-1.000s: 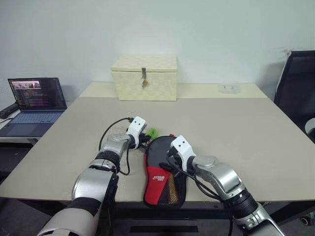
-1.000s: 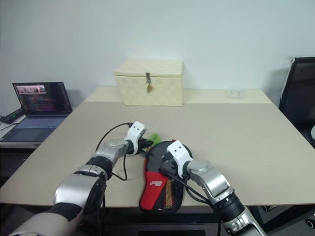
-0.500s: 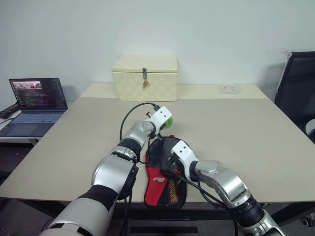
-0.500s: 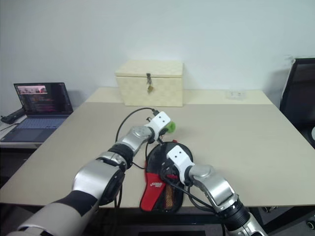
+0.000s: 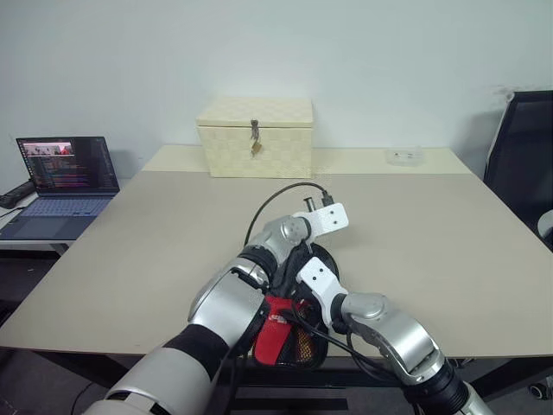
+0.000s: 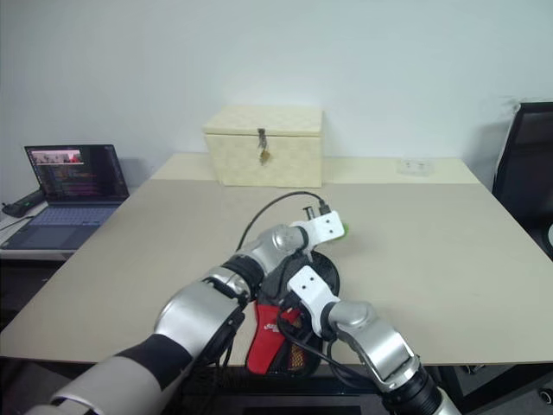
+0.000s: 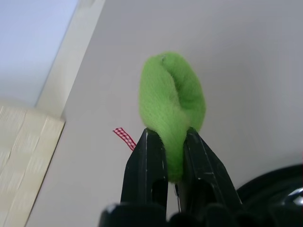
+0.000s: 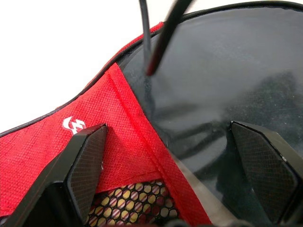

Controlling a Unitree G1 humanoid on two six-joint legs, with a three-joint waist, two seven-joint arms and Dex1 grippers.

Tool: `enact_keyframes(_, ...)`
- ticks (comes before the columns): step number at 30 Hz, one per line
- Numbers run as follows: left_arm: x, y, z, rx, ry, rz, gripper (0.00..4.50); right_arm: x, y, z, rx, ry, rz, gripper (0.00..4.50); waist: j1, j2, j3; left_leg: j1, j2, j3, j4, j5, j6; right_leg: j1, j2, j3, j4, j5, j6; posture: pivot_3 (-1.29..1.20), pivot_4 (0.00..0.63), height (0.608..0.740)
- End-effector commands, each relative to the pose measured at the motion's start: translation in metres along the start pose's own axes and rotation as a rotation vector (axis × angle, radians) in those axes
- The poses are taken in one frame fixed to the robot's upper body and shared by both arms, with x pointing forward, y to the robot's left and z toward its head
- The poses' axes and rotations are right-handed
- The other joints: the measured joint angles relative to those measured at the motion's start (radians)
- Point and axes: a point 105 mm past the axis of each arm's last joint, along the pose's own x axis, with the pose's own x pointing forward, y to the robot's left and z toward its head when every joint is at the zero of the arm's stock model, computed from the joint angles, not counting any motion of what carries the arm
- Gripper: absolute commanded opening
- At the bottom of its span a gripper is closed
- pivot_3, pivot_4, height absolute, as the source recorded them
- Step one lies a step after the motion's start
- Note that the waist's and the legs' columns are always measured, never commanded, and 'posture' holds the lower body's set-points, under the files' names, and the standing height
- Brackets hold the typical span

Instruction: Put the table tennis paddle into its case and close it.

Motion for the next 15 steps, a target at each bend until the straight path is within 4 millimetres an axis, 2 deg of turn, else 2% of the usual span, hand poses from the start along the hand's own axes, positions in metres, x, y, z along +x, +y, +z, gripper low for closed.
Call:
enact_keyframes(1,0.004,-0.001,0.053,0.083,-0.172,-0.049,0.03,0.008,0.022,-0.049,0.08,0.194,0.084,4.5,0.0,0.0,0.0,0.0,0.0,0.0,0.0,0.0,0.0,0.0,0.0,0.0,0.0,0.0,0.0,0.0,0.15,0.74)
enact_keyframes(6,0.007,-0.029,0.06,0.046,-0.232,-0.167,0.03,0.011,0.02,-0.048,0.076,0.187,0.08,4.5,0.0,0.001,0.0,0.0,0.0,0.001,0.0,0.0,0.0,0.0,0.0,0.0,0.0,0.0,0.0,0.0,0.15,0.74)
enact_keyframes(13,0.005,-0.044,0.043,-0.019,-0.212,-0.245,0.03,0.015,0.018,-0.036,0.069,0.158,0.093,4.5,-0.002,0.001,-0.004,0.002,0.0,0.001,0.0,0.0,0.0,0.001,0.0,0.0,0.0,0.0,0.0,0.0,0.15,0.74)
enact_keyframes(15,0.003,-0.047,0.039,-0.056,-0.216,-0.275,0.76,0.014,0.019,-0.031,0.07,0.144,0.105,4.5,-0.003,0.002,-0.005,0.002,0.0,0.001,0.0,0.0,0.0,0.002,0.001,0.001,0.0,0.0,0.0,0.0,0.15,0.74)
